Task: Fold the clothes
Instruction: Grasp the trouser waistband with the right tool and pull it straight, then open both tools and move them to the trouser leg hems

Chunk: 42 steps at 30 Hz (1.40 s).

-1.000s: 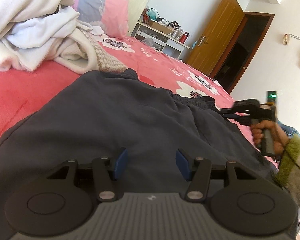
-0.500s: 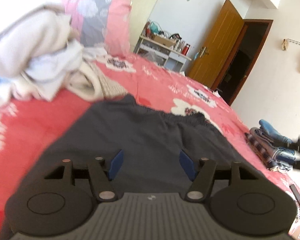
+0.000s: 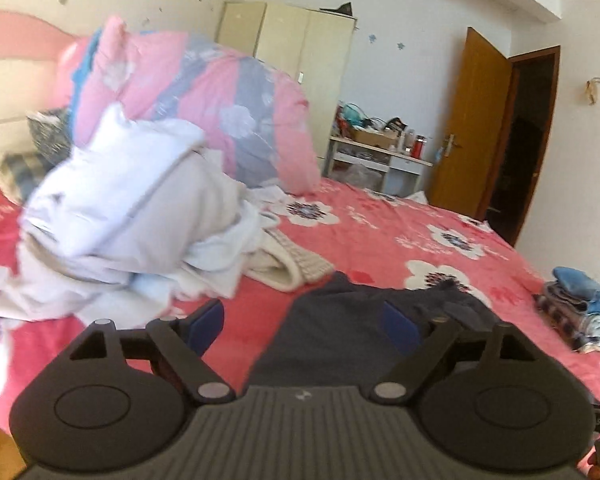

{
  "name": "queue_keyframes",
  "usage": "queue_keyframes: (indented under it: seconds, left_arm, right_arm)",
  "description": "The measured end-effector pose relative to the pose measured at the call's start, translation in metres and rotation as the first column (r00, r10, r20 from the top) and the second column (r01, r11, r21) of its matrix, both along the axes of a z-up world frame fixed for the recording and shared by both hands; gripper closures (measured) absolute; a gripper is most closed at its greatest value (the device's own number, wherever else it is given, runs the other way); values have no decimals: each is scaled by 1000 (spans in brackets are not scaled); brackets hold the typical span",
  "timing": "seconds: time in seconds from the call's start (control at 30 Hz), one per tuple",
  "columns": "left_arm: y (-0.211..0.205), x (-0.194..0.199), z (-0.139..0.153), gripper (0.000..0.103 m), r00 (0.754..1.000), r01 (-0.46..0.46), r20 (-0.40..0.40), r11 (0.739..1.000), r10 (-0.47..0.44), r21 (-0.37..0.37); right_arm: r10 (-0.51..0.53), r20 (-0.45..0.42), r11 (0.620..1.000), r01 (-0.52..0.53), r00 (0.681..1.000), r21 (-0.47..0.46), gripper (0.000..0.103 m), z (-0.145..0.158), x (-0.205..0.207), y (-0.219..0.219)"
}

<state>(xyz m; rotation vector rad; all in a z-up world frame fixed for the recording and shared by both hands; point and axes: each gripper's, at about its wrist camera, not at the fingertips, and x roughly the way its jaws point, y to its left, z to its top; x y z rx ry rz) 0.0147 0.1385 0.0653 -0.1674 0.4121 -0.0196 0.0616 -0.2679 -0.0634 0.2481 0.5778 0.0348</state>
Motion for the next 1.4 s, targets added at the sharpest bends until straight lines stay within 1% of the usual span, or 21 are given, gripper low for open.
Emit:
queue_keyframes:
  seconds: [0.1,0.17,0.2,0.3,0.37,0.47,0.57,0.63,0.73,0.8,0.87,0.93,0.97,1.07,1.13,1.2,1.3,1.33,1.37,1.4]
  left_arm:
    - [2,-9,0,14,1000,-24,-15,1000,25,19]
    - [2,-11,-6,14,999,-33,-43,999,34,16]
    - [2,-10,-11,14,997,-38,-61,999,39,11]
    - [6,-8,-25,14,993,-52,-106,999,51,-3]
    - [10,-6,-36,14,989,-57,-139,998,56,-9]
    - [15,-1,-54,14,980,-55,-190,998,54,-3]
    - [19,5,-75,14,970,-46,-239,999,47,7]
    - [22,8,-89,14,963,-41,-266,999,42,9]
    - [28,13,-107,16,952,-36,-303,999,38,12]
    - [32,13,-116,20,949,-30,-313,999,32,11]
    - [37,13,-123,23,947,-25,-321,1000,21,-7]
    - [39,12,-128,24,947,-11,-321,1000,2,-28]
    - [39,12,-130,26,947,-2,-321,999,-8,-33]
    - [37,13,-138,31,949,45,-312,999,-51,-25]
    - [34,15,-143,34,947,65,-314,998,-61,4]
    - [33,17,-147,34,948,75,-314,997,-61,33]
    - [34,15,-151,34,951,80,-301,996,-67,31]
    - [34,15,-151,35,954,73,-294,997,-61,29]
    - [35,14,-152,43,956,65,-287,997,-55,28]
    - [36,12,-152,55,959,46,-281,998,-35,34]
  right_arm:
    - [24,48,1000,-25,999,18,1,-7,-8,4]
    - [71,49,997,-71,996,9,1,-9,-10,3]
    - [78,41,997,-78,996,5,1,-11,-9,-2]
    - [29,9,1000,-30,1000,6,1,-17,-10,-23]
    - [-42,-9,999,42,999,-4,1,-19,-15,-40]
    - [-109,-5,994,109,994,-1,1,-16,-25,-59]
    - [-133,-1,991,133,991,9,1,-18,-33,-62]
    - [-123,3,992,123,992,18,1,-18,-34,-58]
    - [-63,14,997,62,998,48,1,-12,-30,-48]
    - [-9,38,998,7,999,63,1,-4,-27,-39]
    - [42,68,996,-47,997,80,1,4,-24,-29]
    - [85,84,990,-94,993,107,1,10,-20,-21]
    - [114,85,985,-124,990,124,1,13,-15,-15]
    - [196,72,967,-205,978,150,1,18,0,7]
    - [251,68,953,-259,966,158,1,24,10,25]
    - [302,71,936,-310,951,164,1,30,21,43]
    - [391,83,898,-399,917,183,1,42,42,75]
    - [419,79,888,-426,905,174,1,45,53,89]
    - [446,75,876,-452,892,166,1,47,64,103]
    - [473,70,864,-478,878,158,1,50,75,118]
